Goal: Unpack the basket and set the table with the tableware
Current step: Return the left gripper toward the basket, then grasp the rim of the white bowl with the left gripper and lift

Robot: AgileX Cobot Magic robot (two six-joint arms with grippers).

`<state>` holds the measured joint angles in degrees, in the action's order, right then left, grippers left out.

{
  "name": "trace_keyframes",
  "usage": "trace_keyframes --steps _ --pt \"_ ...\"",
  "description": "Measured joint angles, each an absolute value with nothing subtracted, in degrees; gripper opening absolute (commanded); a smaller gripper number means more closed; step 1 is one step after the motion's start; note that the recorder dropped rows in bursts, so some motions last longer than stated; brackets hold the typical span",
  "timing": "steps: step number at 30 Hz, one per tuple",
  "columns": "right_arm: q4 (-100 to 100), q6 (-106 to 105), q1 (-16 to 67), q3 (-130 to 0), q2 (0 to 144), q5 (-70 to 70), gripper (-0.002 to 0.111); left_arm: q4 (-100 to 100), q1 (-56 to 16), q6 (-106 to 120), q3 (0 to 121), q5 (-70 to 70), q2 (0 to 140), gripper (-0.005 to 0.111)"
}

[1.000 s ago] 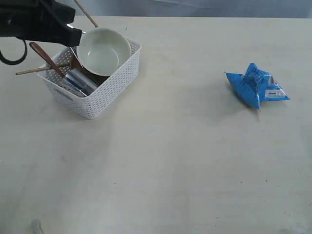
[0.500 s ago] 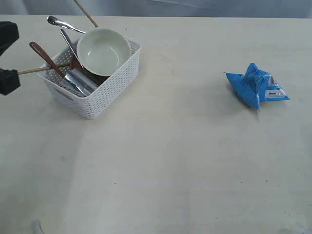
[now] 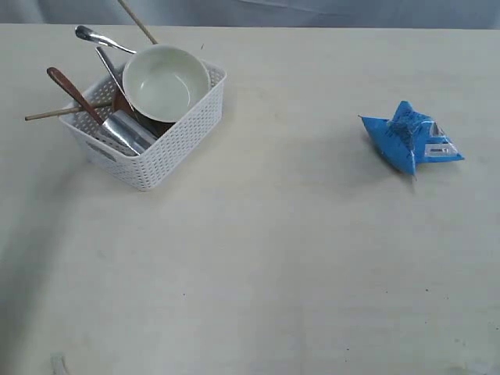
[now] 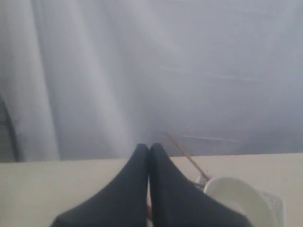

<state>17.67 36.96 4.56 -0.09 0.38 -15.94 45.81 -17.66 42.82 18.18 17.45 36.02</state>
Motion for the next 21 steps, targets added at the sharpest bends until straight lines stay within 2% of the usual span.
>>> trace_keyframes --steps 3,8,10,13,16,18,21 --pt "19.9 38.6 4.6 -0.1 0.4 -17.0 0.0 47.5 -16.3 44.9 20.9 12.4 41.2 0.0" --pt "20.7 39.2 4.6 -0.1 0.4 -6.8 0.0 47.6 -16.0 47.9 33.1 0.0 57.2 0.001" --pt "20.9 39.2 4.6 -0.1 0.4 -3.0 0.0 47.6 -16.0 48.4 39.8 -5.8 65.2 0.004" --pt "20.9 39.2 4.6 -0.1 0.4 0.0 0.0 47.1 -16.0 48.2 49.0 -13.2 75.5 0.019" --pt "20.9 39.2 4.6 -0.1 0.4 0.7 0.0 43.4 -16.0 44.1 57.4 -18.4 83.0 0.04" --pt "20.9 39.2 4.6 -0.1 0.4 1.4 0.0 33.2 -16.0 33.9 65.3 -23.9 88.8 0.045" --pt "20.9 39.2 4.6 -0.1 0.4 3.8 0.0 15.3 -16.0 20.8 75.6 -35.0 96.7 0.045"
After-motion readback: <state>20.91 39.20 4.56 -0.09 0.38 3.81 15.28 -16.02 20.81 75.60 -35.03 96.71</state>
